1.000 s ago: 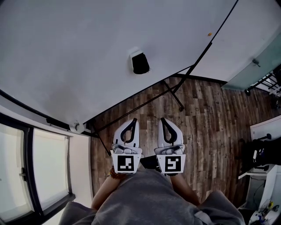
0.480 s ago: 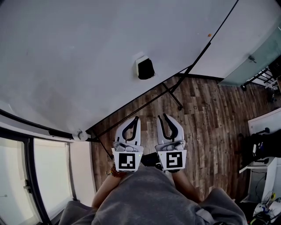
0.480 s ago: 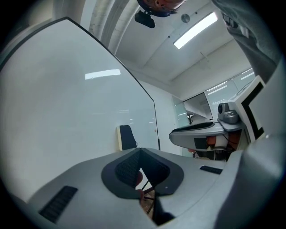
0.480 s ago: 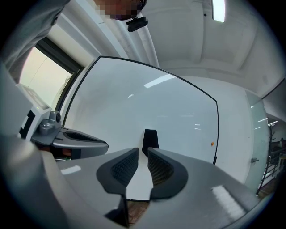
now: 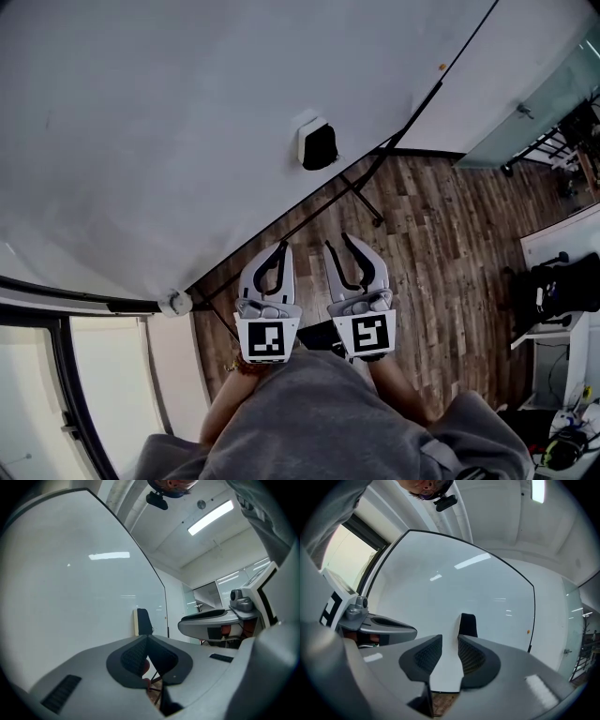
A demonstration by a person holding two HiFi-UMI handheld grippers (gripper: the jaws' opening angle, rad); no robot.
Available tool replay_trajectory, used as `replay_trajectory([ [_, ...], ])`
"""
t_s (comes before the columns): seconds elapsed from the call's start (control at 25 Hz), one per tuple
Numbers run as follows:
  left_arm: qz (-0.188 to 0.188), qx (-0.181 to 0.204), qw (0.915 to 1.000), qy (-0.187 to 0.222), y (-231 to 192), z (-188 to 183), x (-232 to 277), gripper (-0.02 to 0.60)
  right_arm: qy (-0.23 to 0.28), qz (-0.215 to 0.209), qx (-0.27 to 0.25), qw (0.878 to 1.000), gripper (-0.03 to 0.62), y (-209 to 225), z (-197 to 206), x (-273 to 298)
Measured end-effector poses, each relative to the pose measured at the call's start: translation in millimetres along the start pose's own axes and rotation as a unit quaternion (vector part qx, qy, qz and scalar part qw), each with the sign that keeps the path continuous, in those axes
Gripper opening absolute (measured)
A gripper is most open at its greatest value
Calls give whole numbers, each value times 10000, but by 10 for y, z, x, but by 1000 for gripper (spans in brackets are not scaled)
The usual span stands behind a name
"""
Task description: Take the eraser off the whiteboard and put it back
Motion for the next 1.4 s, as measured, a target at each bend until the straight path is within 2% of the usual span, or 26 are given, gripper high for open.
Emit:
replay_trajectory([
  [0.16, 193, 65, 9998, 70, -101, 84, 68, 6, 2, 170, 0, 9999, 117, -54, 26, 113],
  [0.4, 432, -67, 9990, 82, -200, 200, 139, 6, -55, 456, -19, 9989, 131, -67, 70, 224],
  [0.6, 601, -31, 9982, 86, -170, 243, 252, 6, -151, 617, 24, 9980, 146, 75, 102, 286],
  [0.8, 549, -67, 9985, -39, -156, 306, 375, 6, -185, 537, 29, 9984, 167, 247, 126, 421],
  [1.0, 451, 83, 9989, 6, -172, 307, 524, 6, -219, 396, 22, 9990, 178, 415, 155, 574],
  [1.4, 319, 90, 9994, 58, -197, 298, 736, 6, -195, 121, 83, 9997, 209, 571, 116, 860],
])
Point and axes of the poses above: the fingertips, and each gripper's own axes: x forward along the fingers, y to its right, z out of its underside, the point moved 4 cm from there along -x, backward along the fingers, and after that the axes turned 11 degrees about x, right-handed, at the moved point
